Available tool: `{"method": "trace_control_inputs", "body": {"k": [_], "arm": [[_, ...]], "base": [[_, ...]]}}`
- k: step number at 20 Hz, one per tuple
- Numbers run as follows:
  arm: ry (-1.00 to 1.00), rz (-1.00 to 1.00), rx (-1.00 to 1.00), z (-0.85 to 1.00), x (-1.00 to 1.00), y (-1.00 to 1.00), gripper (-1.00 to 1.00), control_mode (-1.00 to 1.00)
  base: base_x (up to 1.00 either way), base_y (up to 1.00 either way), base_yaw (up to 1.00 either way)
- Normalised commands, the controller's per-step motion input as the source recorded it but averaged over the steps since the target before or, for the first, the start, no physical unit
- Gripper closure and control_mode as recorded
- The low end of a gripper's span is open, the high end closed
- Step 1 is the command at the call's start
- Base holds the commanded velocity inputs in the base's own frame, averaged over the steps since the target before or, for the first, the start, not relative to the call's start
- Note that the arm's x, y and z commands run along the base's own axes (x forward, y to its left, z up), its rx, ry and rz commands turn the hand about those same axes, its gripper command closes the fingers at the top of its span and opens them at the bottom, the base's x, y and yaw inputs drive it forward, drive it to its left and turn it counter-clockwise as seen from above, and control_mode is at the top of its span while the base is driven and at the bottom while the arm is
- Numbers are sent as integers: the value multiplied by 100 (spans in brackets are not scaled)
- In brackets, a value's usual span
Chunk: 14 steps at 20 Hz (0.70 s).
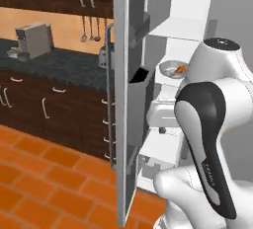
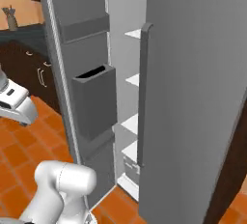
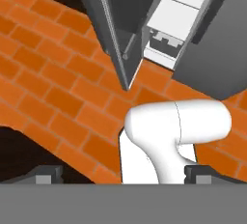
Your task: Take the meat container that has the chicken drumstick and place it on the second highest rack of the freezer. Then take the vegetable container that has the potato and sweet potato and place it on the highest rack of the freezer.
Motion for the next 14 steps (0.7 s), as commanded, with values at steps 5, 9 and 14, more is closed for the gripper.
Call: {"method": "trace_control_inputs", "body": {"k": [5,9,14], "arm": [[0,0,0,0,0,0,-100,100],[0,0,0,0,0,0,-100,100],[0,0,0,0,0,0,-100,100]], "base": [[-2,11,99],[15,3,97],[86,11,58]]}}
